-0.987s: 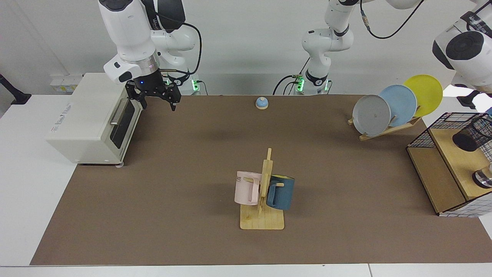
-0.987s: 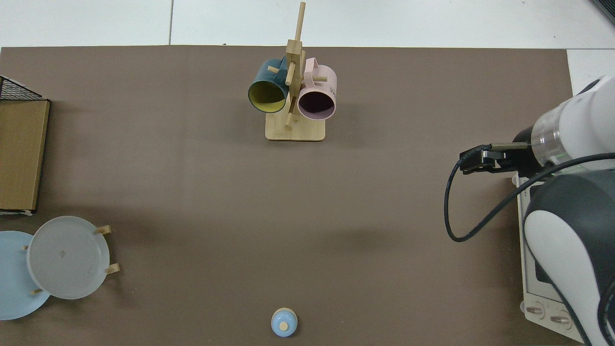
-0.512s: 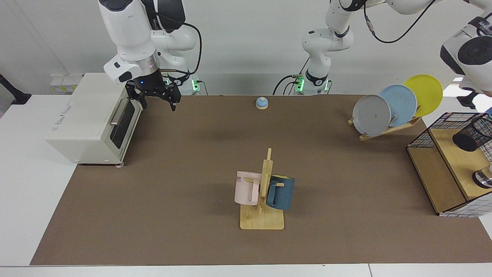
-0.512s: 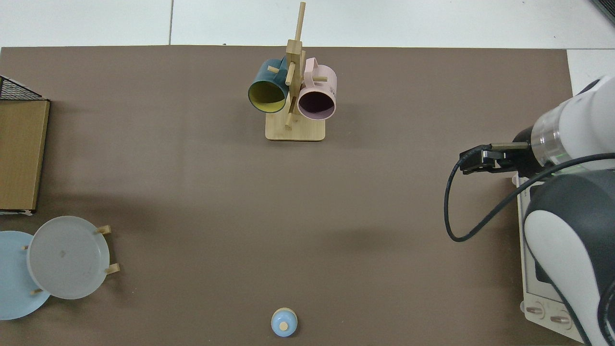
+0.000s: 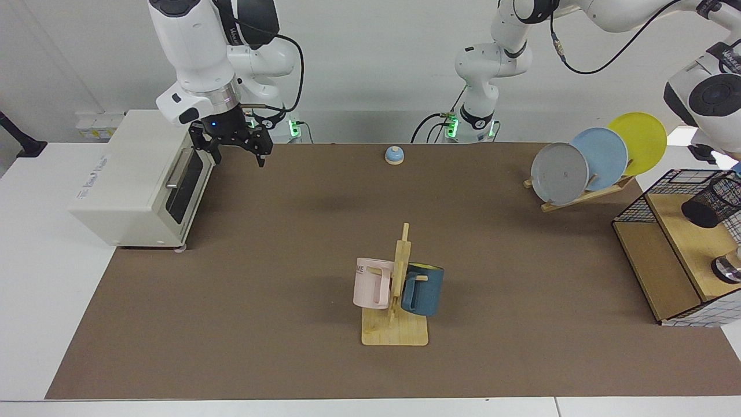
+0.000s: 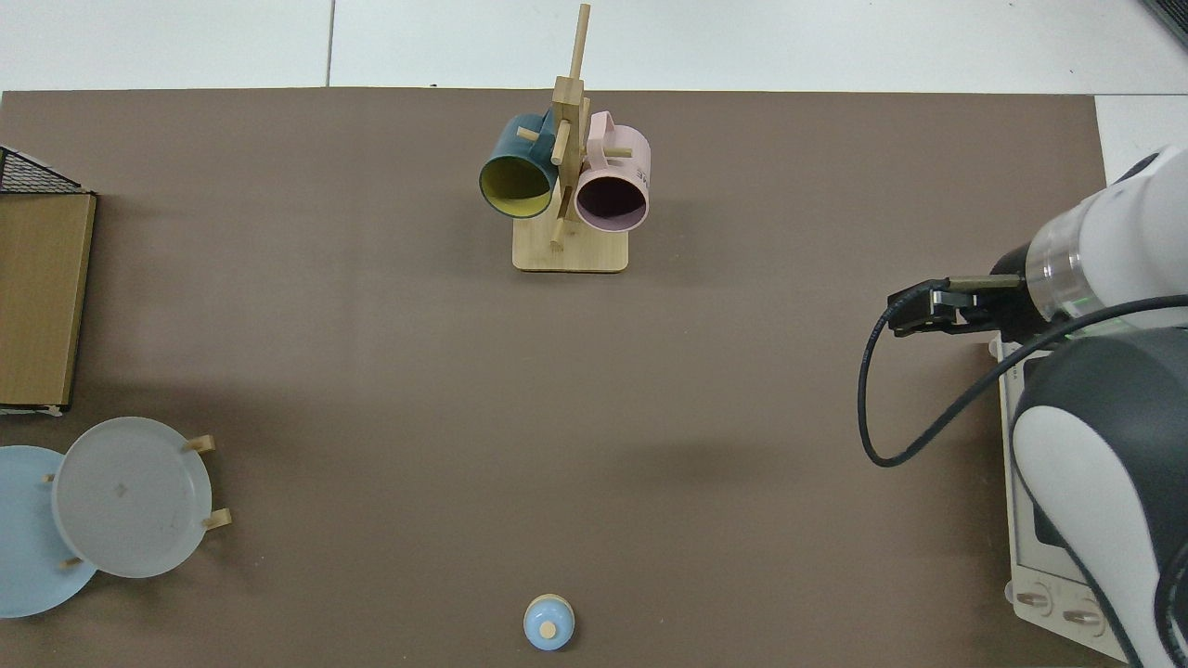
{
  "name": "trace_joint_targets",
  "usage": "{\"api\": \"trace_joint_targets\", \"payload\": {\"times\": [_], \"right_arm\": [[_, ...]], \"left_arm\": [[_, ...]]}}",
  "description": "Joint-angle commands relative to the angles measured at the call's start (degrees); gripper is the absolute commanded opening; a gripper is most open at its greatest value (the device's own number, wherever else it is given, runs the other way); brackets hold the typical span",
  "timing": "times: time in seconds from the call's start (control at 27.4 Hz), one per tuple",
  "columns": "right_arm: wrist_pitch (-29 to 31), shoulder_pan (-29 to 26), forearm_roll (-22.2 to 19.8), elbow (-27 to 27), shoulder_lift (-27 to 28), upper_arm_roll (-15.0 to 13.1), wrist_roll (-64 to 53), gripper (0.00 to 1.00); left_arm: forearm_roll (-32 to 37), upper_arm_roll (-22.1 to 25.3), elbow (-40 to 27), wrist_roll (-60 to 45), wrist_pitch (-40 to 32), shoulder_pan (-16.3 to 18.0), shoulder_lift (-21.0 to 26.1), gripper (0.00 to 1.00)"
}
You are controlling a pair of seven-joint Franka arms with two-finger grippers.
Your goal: Put markers into pen holder
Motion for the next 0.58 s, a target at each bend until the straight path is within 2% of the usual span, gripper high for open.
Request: {"api": "trace_joint_targets", "payload": {"times": [0.0, 0.18, 0.37, 0.55], "right_arm": [[-1.1, -1.0, 0.6, 1.2, 0.5, 0.6, -1.1, 1.00], [-1.1, -1.0, 0.6, 1.1, 0.5, 0.6, -1.1, 1.00], [-1.1, -1.0, 0.6, 1.1, 0.5, 0.6, -1.1, 1.00], [-1.1, -1.0, 0.6, 1.1, 0.5, 0.6, -1.1, 1.00]], "left_arm": [[0.4, -0.4, -2.0, 0.5, 0.8, 0.6, -0.9, 0.00], [-0.5, -0.6, -3.8, 0.4, 0.7, 0.6, -1.8, 0.00], [-1.0, -0.9, -8.7, -0.6, 1.1, 0.5, -4.5, 0.00], [-3.1, -0.9, -9.5, -1.1, 1.2, 0.5, -4.7, 0.00]]}}
